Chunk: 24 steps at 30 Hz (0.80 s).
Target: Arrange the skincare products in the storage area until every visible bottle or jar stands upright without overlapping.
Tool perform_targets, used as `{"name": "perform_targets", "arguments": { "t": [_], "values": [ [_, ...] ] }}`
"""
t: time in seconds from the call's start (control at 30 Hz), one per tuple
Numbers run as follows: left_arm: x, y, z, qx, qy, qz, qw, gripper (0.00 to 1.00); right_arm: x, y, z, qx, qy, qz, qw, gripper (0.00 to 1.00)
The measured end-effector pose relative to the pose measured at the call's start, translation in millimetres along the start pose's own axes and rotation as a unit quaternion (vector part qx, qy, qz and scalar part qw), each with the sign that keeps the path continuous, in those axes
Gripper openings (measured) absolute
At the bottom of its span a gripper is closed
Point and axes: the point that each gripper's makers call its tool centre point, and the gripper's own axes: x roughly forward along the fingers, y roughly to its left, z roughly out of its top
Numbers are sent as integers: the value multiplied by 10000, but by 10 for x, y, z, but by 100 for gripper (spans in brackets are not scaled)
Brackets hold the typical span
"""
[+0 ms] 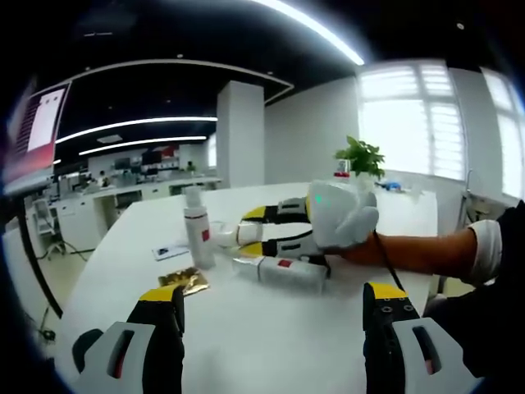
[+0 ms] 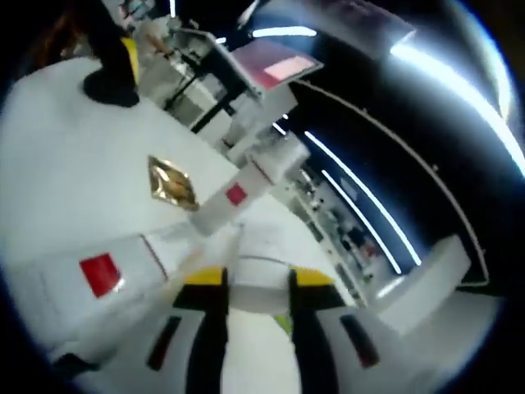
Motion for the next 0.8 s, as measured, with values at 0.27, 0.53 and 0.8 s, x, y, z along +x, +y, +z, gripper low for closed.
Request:
{"name": "perform_targets", "arguments": {
  "t": [0.27, 0.53, 0.8],
  "values": [
    [-11, 31, 1, -22, -20, 23, 10000, 92, -80, -49, 28, -1166, 164, -225, 9928, 25],
    [-37, 60, -2, -57, -42, 38, 10000, 92, -119, -50, 9, -2043, 327, -329, 9778, 25],
    [-51, 71, 1, -107, -97, 42, 9999, 92, -182, -85, 23, -2456, 384, -424, 9677, 25]
  ]
}}
